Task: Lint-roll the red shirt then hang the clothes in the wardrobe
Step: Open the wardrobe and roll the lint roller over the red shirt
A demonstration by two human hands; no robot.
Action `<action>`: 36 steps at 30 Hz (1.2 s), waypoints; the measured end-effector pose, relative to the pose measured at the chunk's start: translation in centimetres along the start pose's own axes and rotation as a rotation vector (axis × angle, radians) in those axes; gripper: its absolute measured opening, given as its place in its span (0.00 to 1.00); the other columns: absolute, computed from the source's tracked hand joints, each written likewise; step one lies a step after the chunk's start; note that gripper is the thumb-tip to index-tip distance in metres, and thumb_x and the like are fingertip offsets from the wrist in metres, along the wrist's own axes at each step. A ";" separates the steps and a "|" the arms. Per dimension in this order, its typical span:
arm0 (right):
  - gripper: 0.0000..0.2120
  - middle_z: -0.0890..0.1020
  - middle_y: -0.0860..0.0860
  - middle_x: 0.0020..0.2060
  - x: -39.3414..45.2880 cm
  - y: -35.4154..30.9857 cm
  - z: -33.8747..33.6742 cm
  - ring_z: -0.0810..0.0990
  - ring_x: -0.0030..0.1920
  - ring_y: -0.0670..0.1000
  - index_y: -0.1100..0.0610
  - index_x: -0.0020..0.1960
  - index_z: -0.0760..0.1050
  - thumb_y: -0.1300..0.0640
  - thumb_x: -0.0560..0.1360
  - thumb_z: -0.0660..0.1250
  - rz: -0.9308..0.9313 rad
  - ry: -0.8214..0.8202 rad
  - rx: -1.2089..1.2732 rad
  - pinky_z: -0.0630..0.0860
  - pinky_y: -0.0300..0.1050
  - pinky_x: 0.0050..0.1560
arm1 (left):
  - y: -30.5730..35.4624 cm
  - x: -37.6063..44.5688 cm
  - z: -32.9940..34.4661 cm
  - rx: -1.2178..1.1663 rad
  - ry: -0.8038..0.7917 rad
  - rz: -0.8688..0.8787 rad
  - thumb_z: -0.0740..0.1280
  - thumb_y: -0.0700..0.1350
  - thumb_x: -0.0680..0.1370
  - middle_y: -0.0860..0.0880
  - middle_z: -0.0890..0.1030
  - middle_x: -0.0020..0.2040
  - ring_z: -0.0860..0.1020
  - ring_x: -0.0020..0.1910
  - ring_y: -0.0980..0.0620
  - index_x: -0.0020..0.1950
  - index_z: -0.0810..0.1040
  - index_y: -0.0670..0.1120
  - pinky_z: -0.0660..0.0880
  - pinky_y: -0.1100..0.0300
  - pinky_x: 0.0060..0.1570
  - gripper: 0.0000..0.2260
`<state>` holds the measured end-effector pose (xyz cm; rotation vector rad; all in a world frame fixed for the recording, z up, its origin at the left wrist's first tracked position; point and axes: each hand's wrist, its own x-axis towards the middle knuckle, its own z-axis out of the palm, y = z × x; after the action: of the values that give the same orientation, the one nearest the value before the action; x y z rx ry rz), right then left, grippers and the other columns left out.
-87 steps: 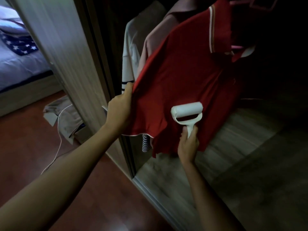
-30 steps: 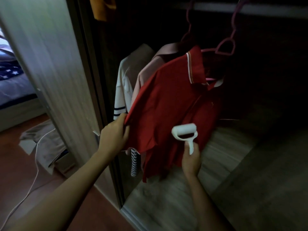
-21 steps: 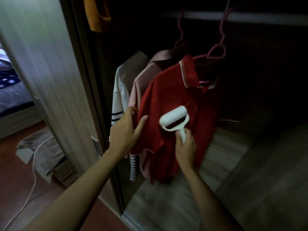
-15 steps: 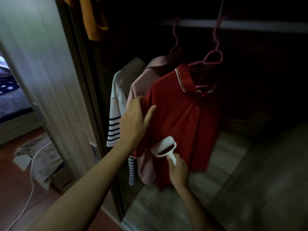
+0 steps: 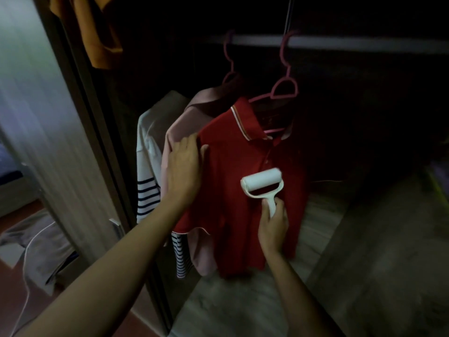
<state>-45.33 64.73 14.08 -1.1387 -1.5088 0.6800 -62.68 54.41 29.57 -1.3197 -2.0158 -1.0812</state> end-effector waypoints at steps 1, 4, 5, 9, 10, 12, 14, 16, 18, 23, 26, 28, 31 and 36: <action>0.13 0.80 0.54 0.48 -0.5 1.0 0.2 0.79 0.47 0.53 0.56 0.57 0.75 0.49 0.78 0.62 0.028 -0.028 -0.031 0.69 0.42 0.43 | -0.1 0.0 0.0 -0.028 -0.002 -0.001 0.57 0.48 0.82 0.45 0.79 0.52 0.76 0.50 0.47 0.57 0.74 0.42 0.72 0.52 0.51 0.12; 0.12 0.81 0.55 0.47 -2.5 3.6 0.2 0.80 0.48 0.57 0.54 0.55 0.75 0.48 0.78 0.62 0.137 -0.100 -0.116 0.68 0.43 0.42 | 0.2 -0.1 -0.3 -0.052 -0.002 -0.006 0.57 0.46 0.82 0.44 0.79 0.50 0.76 0.48 0.48 0.55 0.73 0.41 0.73 0.54 0.46 0.10; 0.12 0.81 0.54 0.46 -2.9 3.8 0.1 0.80 0.47 0.57 0.54 0.55 0.76 0.48 0.78 0.62 0.150 -0.080 -0.103 0.67 0.42 0.42 | 0.3 -0.2 -0.5 -0.044 0.002 0.002 0.57 0.45 0.82 0.44 0.79 0.49 0.76 0.47 0.48 0.54 0.74 0.40 0.72 0.55 0.45 0.10; 0.08 0.78 0.49 0.42 -0.4 0.4 -1.1 0.77 0.43 0.52 0.58 0.54 0.76 0.55 0.79 0.63 0.090 0.122 0.087 0.62 0.35 0.39 | 0.1 -0.2 -1.1 -0.049 0.006 0.062 0.56 0.44 0.81 0.41 0.79 0.47 0.77 0.45 0.45 0.53 0.74 0.38 0.74 0.51 0.43 0.12; 0.08 0.78 0.49 0.42 1.1 -1.1 -1.4 0.76 0.43 0.50 0.58 0.55 0.75 0.55 0.79 0.62 0.077 0.165 0.134 0.62 0.34 0.39 | 0.2 -0.2 -1.3 -0.054 0.011 0.068 0.54 0.44 0.81 0.41 0.79 0.47 0.77 0.45 0.44 0.53 0.74 0.38 0.74 0.50 0.45 0.13; 0.09 0.79 0.49 0.44 4.5 -3.7 -2.0 0.76 0.43 0.48 0.56 0.56 0.74 0.53 0.80 0.61 0.053 0.227 0.198 0.64 0.28 0.37 | 0.7 -0.4 -1.6 -0.012 0.033 0.083 0.51 0.41 0.78 0.40 0.78 0.51 0.76 0.49 0.43 0.59 0.74 0.37 0.71 0.50 0.55 0.16; 0.11 0.79 0.52 0.45 7.5 -5.5 -2.4 0.75 0.40 0.47 0.57 0.57 0.74 0.52 0.80 0.60 0.013 0.278 0.223 0.64 0.23 0.35 | 1.2 -0.5 -1.7 0.052 0.048 0.075 0.52 0.36 0.77 0.37 0.74 0.60 0.73 0.59 0.41 0.69 0.67 0.37 0.63 0.54 0.64 0.20; 0.13 0.79 0.53 0.46 9.4 -5.9 -2.3 0.75 0.39 0.45 0.58 0.59 0.74 0.52 0.80 0.61 -0.006 0.296 0.217 0.64 0.22 0.34 | 1.6 -0.3 -1.7 0.062 0.033 0.065 0.59 0.35 0.78 0.37 0.67 0.69 0.67 0.67 0.39 0.75 0.60 0.42 0.63 0.48 0.68 0.25; 0.13 0.80 0.55 0.47 9.8 -4.7 -1.7 0.78 0.42 0.50 0.58 0.58 0.74 0.50 0.80 0.61 0.025 0.252 0.186 0.65 0.27 0.35 | 1.7 -0.1 -1.4 0.079 0.016 0.153 0.62 0.36 0.77 0.36 0.63 0.72 0.65 0.69 0.38 0.76 0.58 0.45 0.64 0.44 0.69 0.28; 0.10 0.82 0.52 0.45 5.9 1.1 -0.2 0.80 0.48 0.56 0.56 0.55 0.76 0.51 0.80 0.61 0.164 0.070 0.104 0.67 0.39 0.41 | 1.5 0.3 -1.0 0.223 -0.028 0.352 0.66 0.34 0.75 0.38 0.55 0.77 0.57 0.75 0.39 0.76 0.60 0.43 0.45 0.53 0.74 0.30; 0.11 0.78 0.46 0.38 5.0 0.9 -1.1 0.77 0.40 0.50 0.56 0.53 0.76 0.51 0.80 0.61 0.208 0.152 0.118 0.65 0.40 0.36 | 1.1 0.6 -0.5 0.367 -0.021 0.443 0.58 0.37 0.77 0.39 0.57 0.76 0.49 0.77 0.43 0.75 0.62 0.43 0.47 0.43 0.73 0.25; 0.12 0.79 0.47 0.40 6.6 -0.2 -1.7 0.76 0.40 0.49 0.56 0.55 0.75 0.49 0.80 0.60 0.186 0.256 0.146 0.66 0.40 0.40 | 0.9 0.8 -0.2 0.423 -0.019 0.511 0.53 0.40 0.76 0.40 0.59 0.76 0.42 0.77 0.48 0.74 0.64 0.42 0.44 0.44 0.73 0.25; 0.12 0.81 0.50 0.41 10.3 -3.2 -2.5 0.78 0.40 0.49 0.54 0.57 0.75 0.48 0.80 0.60 0.124 0.334 0.216 0.69 0.40 0.39 | 0.8 1.3 0.3 0.482 -0.031 0.564 0.51 0.42 0.74 0.42 0.58 0.76 0.40 0.77 0.49 0.75 0.63 0.42 0.40 0.48 0.73 0.27; 0.12 0.80 0.51 0.39 12.2 -4.2 -2.3 0.78 0.36 0.50 0.57 0.55 0.75 0.49 0.80 0.61 0.042 0.268 0.186 0.68 0.33 0.32 | 0.6 1.8 0.7 0.550 -0.091 0.533 0.53 0.50 0.75 0.42 0.55 0.77 0.41 0.77 0.48 0.76 0.59 0.43 0.41 0.47 0.73 0.30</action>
<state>-43.96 73.95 23.34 -1.0749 -1.1742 0.6528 -62.87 56.00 30.74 -1.4778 -1.6884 -0.2076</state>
